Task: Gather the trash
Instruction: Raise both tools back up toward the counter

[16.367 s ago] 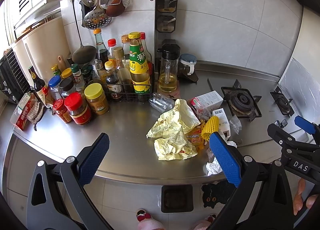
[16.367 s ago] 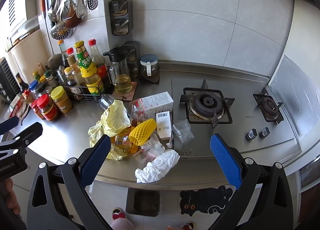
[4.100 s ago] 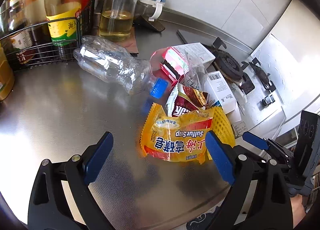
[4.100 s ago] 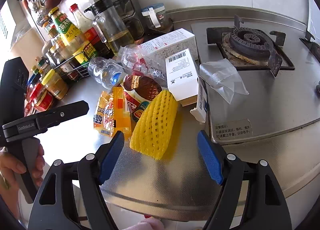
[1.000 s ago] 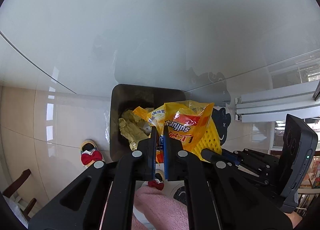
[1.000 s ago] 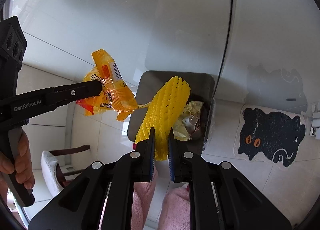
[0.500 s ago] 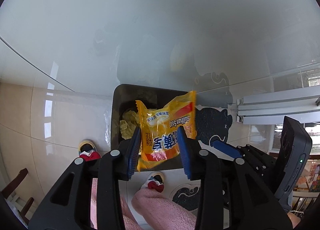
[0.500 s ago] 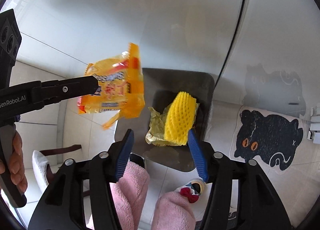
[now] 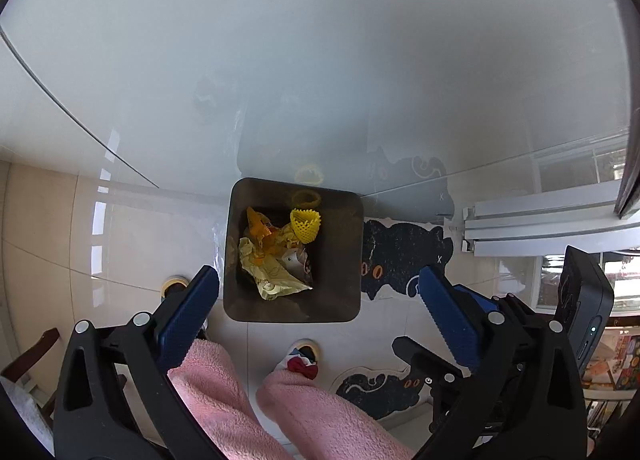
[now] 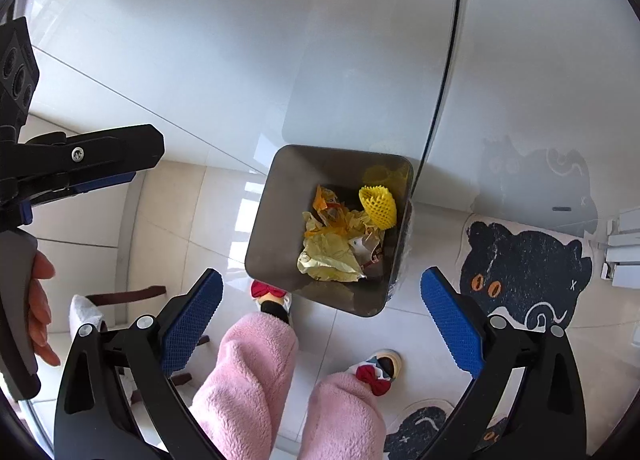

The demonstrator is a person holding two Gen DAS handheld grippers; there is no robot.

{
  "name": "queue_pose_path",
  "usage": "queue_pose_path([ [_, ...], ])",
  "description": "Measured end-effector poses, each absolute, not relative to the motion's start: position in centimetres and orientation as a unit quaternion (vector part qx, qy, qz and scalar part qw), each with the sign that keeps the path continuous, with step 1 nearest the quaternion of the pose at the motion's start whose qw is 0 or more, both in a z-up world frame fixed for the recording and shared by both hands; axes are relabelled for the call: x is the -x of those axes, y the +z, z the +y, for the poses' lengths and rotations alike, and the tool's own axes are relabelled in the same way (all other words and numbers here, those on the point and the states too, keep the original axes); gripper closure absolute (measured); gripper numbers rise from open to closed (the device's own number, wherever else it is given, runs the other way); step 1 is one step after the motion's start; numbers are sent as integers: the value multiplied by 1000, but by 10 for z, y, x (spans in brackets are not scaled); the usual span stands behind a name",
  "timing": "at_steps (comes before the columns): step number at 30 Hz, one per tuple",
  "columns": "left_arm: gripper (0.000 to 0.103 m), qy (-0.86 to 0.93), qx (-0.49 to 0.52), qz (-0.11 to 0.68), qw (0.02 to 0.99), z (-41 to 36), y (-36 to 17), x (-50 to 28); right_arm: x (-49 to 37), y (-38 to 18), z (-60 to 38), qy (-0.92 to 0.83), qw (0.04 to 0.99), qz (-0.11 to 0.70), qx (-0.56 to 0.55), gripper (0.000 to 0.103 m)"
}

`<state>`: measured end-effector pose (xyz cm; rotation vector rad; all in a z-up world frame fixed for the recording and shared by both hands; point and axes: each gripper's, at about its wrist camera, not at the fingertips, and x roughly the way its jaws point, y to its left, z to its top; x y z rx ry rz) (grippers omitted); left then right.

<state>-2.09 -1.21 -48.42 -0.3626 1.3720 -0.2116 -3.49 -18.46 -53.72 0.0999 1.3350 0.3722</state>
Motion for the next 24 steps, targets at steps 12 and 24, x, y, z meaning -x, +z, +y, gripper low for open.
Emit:
queue_pose_path([
  [12, 8, -118, 125, 566, 807, -13, -336, 63, 77, -393, -206, 190, 813, 548, -45, 3],
  [24, 8, -150, 86, 492, 853, -17, -220, 50, 77, -266, -241, 162, 877, 445, -83, 3],
])
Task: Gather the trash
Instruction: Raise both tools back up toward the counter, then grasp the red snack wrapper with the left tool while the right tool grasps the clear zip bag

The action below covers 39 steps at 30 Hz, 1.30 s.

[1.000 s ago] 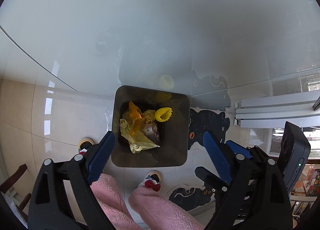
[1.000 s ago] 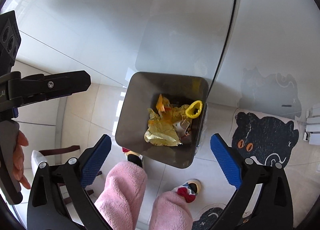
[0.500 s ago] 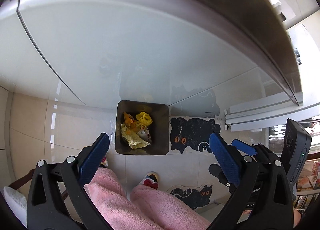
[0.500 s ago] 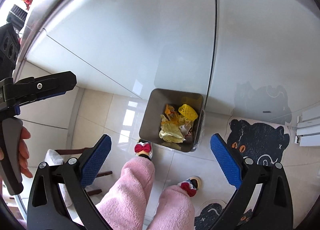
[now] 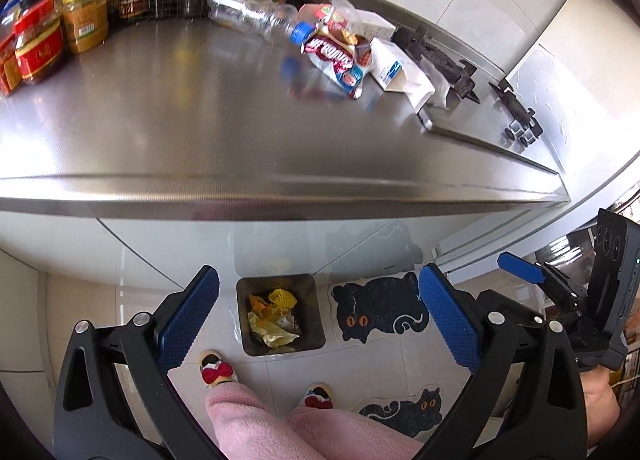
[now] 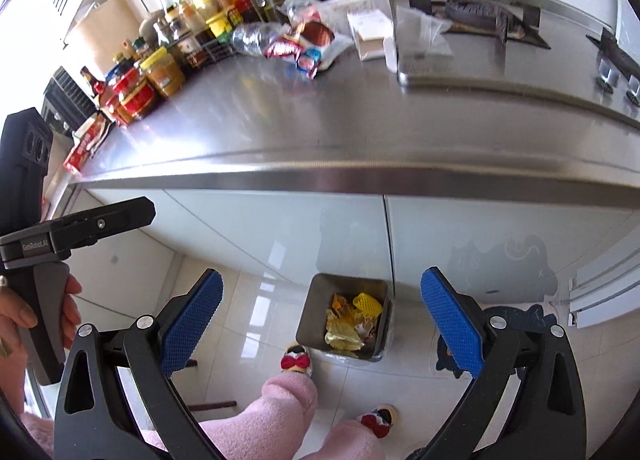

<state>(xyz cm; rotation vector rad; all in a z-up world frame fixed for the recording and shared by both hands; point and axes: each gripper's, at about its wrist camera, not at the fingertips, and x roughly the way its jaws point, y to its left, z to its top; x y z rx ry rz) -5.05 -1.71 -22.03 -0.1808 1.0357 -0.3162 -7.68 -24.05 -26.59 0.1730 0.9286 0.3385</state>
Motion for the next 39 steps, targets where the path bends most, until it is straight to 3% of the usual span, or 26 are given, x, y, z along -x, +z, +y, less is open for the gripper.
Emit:
queue_pose_path([
  [8, 8, -140, 88, 458, 873, -16, -176, 11, 39, -214, -253, 135, 902, 402, -87, 3],
  [17, 8, -136, 104, 443, 880, -16, -167, -61, -24, -183, -273, 102, 917, 371, -100, 3],
  [27, 9, -146, 105, 458, 870, -26, -189, -124, -93, -191, -289, 72, 912, 384, -126, 4],
  [39, 15, -173, 99, 481, 854, -41, -215, -169, -146, -207, -307, 47, 902, 399, -154, 18],
])
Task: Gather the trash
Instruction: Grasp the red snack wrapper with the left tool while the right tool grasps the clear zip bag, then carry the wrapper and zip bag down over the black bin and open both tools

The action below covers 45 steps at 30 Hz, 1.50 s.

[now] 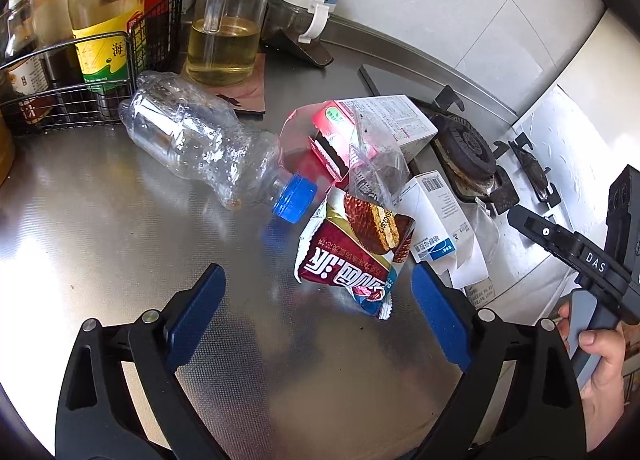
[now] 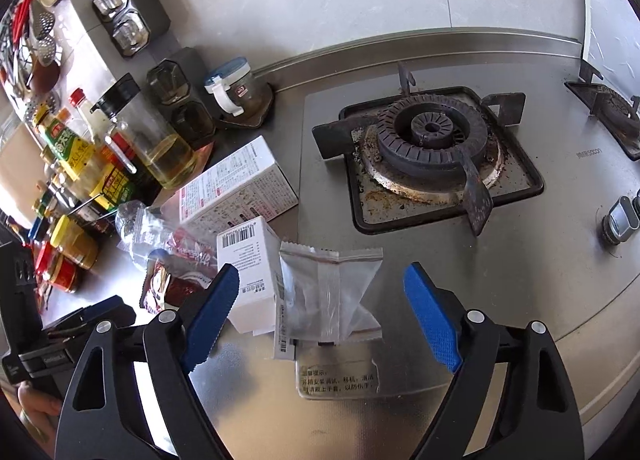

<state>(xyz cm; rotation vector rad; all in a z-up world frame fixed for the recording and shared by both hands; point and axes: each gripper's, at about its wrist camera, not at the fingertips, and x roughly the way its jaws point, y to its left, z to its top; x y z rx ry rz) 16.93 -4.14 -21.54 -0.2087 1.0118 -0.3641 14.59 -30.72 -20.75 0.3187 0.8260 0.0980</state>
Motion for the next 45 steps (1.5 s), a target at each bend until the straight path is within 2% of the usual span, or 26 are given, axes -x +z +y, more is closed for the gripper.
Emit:
queue_pose_path([
  [4, 17, -180, 99, 489, 848, -48, -224, -177, -154, -218, -309, 42, 896, 412, -159, 20],
  [7, 23, -189, 100, 495, 842, -51, -229, -181, -158, -226, -309, 44, 890, 422, -165, 25],
  [9, 28, -194, 97, 497, 840, -54, -232, -183, -160, -231, -310, 48, 886, 429, -171, 31],
  [15, 53, -211, 92, 499, 836, -61, -234, -186, -162, -239, -306, 61, 878, 442, -173, 52],
  [21, 58, -217, 83, 496, 837, -64, -233, -180, -159, -238, -299, 65, 882, 440, -154, 71],
  [23, 66, -219, 81, 493, 838, -63, -231, -178, -157, -237, -298, 64, 885, 437, -150, 75],
  [25, 77, -220, 79, 491, 839, -63, -229, -176, -155, -236, -300, 64, 887, 432, -153, 77],
  [30, 84, -217, 74, 484, 845, -62, -222, -166, -145, -225, -304, 61, 895, 416, -152, 78],
  [32, 90, -217, 73, 481, 846, -63, -218, -160, -139, -219, -306, 60, 898, 409, -150, 78],
  [38, 94, -215, 70, 463, 857, -63, -201, -137, -116, -204, -312, 60, 905, 394, -152, 78],
  [45, 94, -209, 75, 443, 869, -59, -181, -95, -74, -190, -309, 74, 911, 381, -139, 78],
])
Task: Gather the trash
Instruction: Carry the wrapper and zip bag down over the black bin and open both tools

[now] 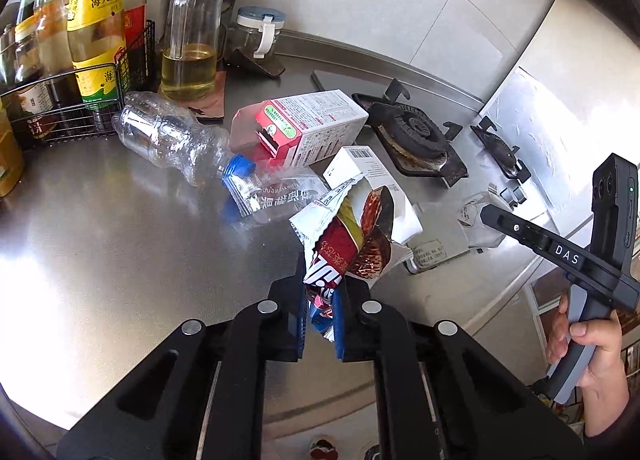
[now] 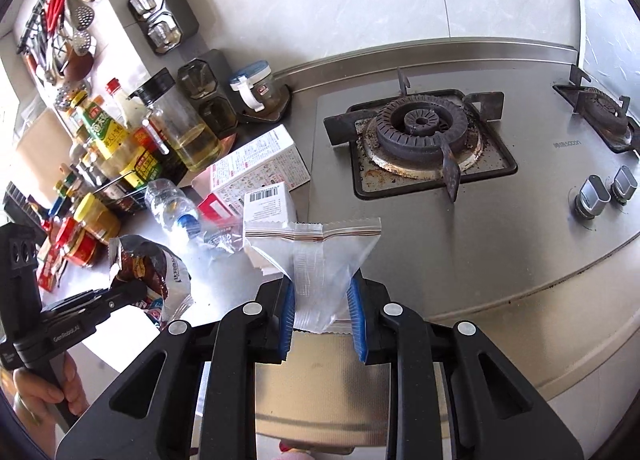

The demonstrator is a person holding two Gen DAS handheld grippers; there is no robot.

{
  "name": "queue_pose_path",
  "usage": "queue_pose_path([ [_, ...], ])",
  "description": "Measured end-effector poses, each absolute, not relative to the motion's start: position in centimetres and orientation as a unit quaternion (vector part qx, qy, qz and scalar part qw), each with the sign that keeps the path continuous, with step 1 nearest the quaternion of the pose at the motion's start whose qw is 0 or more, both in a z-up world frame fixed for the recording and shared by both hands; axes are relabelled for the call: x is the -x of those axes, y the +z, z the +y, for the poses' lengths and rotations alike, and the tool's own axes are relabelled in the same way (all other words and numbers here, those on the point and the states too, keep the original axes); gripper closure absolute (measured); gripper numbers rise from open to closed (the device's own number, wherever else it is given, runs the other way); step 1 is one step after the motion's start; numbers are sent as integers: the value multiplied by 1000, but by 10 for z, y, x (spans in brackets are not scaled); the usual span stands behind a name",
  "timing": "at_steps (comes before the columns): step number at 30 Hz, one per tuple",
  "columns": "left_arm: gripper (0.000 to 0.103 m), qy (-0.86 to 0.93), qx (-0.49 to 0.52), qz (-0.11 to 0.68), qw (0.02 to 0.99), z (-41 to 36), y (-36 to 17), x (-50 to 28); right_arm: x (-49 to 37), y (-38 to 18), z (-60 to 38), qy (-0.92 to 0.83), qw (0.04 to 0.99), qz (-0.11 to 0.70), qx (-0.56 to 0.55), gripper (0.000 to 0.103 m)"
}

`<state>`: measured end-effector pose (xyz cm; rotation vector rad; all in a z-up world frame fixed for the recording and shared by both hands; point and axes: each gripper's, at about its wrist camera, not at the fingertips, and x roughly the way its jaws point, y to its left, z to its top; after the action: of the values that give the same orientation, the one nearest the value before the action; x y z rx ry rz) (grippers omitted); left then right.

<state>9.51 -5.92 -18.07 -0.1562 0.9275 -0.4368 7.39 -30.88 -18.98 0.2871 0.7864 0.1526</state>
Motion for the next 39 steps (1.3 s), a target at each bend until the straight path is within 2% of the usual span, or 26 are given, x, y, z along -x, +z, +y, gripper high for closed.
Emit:
queue_pose_path([
  [10, 94, -196, 77, 435, 875, -53, -173, -7, 3, -195, -286, 117, 907, 384, -127, 78],
  [17, 94, -174, 84, 450, 872, -42, -198, 52, 53, -224, -261, 148, 895, 408, -104, 78],
  [26, 94, -139, 111, 499, 848, -24, -267, 92, 93, -299, -236, 169, 860, 474, -87, 78],
  [39, 94, -119, 129, 569, 803, -26, -404, 67, 81, -443, -212, 159, 809, 558, -91, 78],
])
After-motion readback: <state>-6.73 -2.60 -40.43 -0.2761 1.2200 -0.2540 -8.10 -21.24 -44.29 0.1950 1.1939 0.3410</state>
